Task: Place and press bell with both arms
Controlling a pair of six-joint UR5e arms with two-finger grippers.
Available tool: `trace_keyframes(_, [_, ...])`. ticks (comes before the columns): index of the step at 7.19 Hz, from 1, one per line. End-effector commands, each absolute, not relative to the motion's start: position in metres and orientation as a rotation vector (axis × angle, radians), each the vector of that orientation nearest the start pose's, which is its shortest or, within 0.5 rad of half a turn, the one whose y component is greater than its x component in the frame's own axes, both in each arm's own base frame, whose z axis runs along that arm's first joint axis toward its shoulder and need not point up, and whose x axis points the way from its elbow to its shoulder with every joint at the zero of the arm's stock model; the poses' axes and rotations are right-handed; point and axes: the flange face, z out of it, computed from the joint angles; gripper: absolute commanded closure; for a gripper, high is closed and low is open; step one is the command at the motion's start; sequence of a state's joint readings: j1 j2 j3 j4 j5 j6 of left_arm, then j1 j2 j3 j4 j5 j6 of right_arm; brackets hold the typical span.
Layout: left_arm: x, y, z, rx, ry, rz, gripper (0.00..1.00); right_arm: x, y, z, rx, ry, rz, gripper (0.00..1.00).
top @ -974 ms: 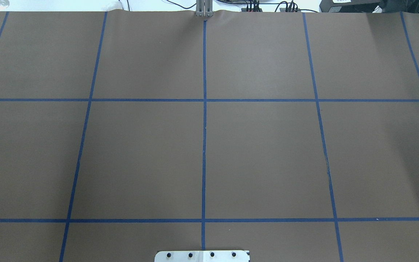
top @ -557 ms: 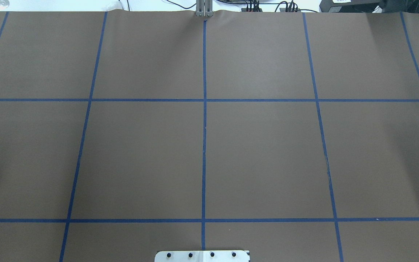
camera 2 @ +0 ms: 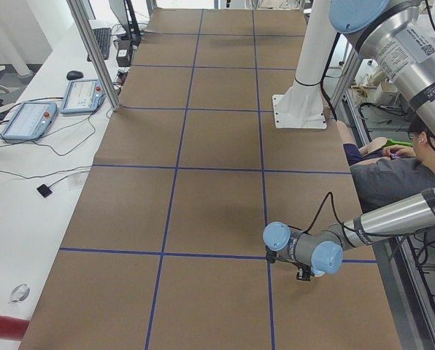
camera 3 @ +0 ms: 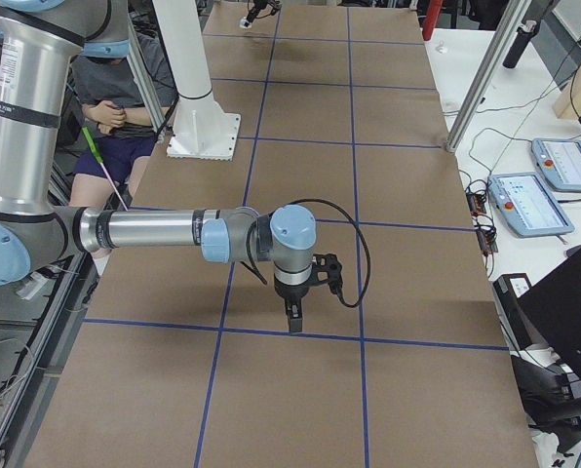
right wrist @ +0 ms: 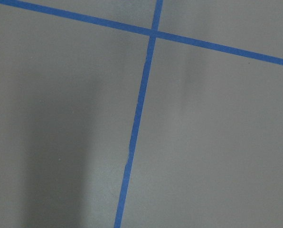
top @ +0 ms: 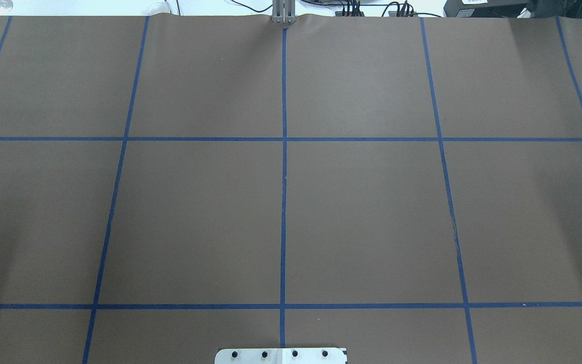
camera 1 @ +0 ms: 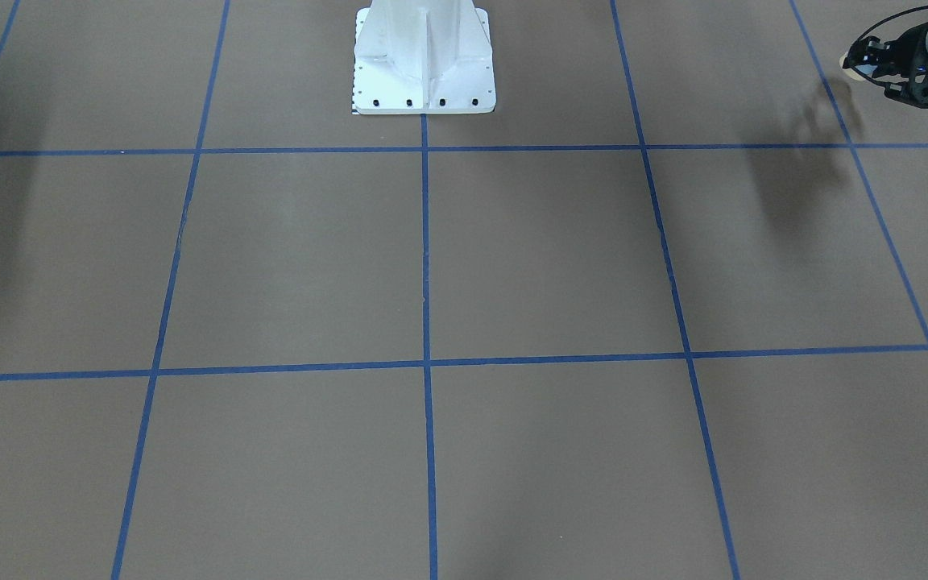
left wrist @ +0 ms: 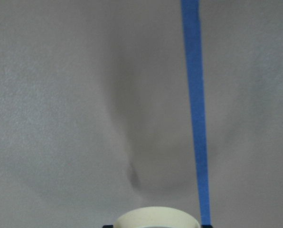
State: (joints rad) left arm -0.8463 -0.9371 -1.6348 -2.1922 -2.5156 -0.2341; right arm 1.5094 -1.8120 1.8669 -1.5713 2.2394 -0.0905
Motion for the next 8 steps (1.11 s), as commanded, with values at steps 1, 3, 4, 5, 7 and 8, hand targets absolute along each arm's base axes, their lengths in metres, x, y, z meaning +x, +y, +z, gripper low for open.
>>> trace_keyframes(1, [0.100, -0.217, 0.746, -0.284, 0.909, 0.457, 0.87, 0.047, -0.398, 0.626, 0.062, -0.667, -0.163, 0.00])
trace_keyframes(3, [0.118, -0.278, 0.714, -0.161, 0.944, 0.426, 0.91, 0.047, -0.398, 0.627, 0.059, -0.666, -0.162, 0.00])
trace_keyframes(4, [0.125, -0.312, 0.690, -0.117, 0.930, 0.402, 0.92, 0.048, -0.398, 0.627, 0.060, -0.664, -0.161, 0.00])
trace_keyframes(5, [0.136, -0.345, 0.656, -0.095, 0.925, 0.388, 0.92, 0.048, -0.398, 0.628, 0.058, -0.663, -0.158, 0.00])
trace_keyframes(7, [0.155, -0.416, 0.597, -0.040, 0.912, 0.363, 0.93, 0.048, -0.400, 0.627, 0.057, -0.661, -0.152, 0.00])
trace_keyframes(8, [0.173, -0.454, 0.560, -0.029, 0.900, 0.360, 0.94, 0.048, -0.400, 0.629, 0.054, -0.661, -0.151, 0.00])
